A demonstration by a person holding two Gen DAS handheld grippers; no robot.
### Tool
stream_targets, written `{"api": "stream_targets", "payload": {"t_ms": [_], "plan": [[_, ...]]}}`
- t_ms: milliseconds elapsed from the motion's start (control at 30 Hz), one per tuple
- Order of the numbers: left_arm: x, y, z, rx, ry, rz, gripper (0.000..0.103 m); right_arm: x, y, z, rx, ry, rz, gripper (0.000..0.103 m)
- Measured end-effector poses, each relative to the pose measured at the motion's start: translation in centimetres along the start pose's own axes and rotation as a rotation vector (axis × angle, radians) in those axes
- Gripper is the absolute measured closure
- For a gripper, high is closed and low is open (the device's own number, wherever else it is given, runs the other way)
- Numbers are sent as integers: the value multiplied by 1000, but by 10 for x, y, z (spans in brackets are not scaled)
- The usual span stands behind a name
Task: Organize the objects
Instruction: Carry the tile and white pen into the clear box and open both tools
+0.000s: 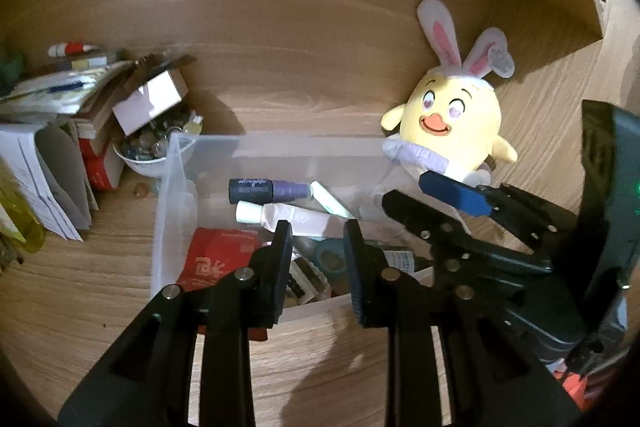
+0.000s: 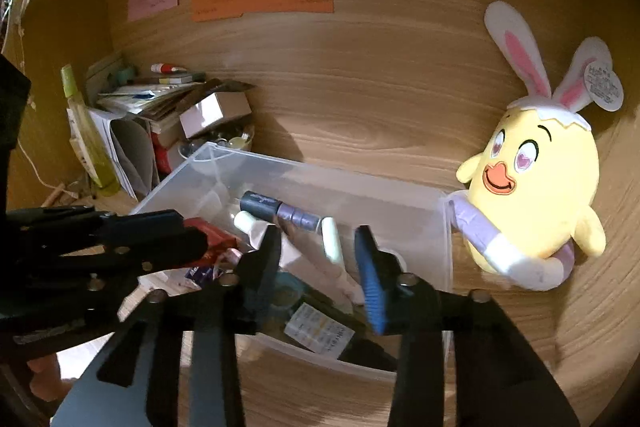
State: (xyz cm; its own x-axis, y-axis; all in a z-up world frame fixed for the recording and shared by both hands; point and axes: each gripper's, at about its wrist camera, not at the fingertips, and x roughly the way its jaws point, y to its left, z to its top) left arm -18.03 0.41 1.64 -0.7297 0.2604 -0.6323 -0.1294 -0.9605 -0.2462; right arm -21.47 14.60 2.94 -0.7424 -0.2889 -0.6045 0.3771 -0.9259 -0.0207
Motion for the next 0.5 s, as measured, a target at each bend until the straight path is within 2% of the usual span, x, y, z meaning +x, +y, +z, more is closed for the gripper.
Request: {"api": "stream_targets", "payload": {"t_ms": [167,333,500], "plan": [[-10,4,0,-13,-16,-7,78,-5,1,1,19,2,47,67],[-19,6,-5,-21,-23,-3,78,-19,3,1,25,-18,52,66],[-29,6,-14,-16,-34,18,78,-34,2,-6,42,-37,61,48]]}}
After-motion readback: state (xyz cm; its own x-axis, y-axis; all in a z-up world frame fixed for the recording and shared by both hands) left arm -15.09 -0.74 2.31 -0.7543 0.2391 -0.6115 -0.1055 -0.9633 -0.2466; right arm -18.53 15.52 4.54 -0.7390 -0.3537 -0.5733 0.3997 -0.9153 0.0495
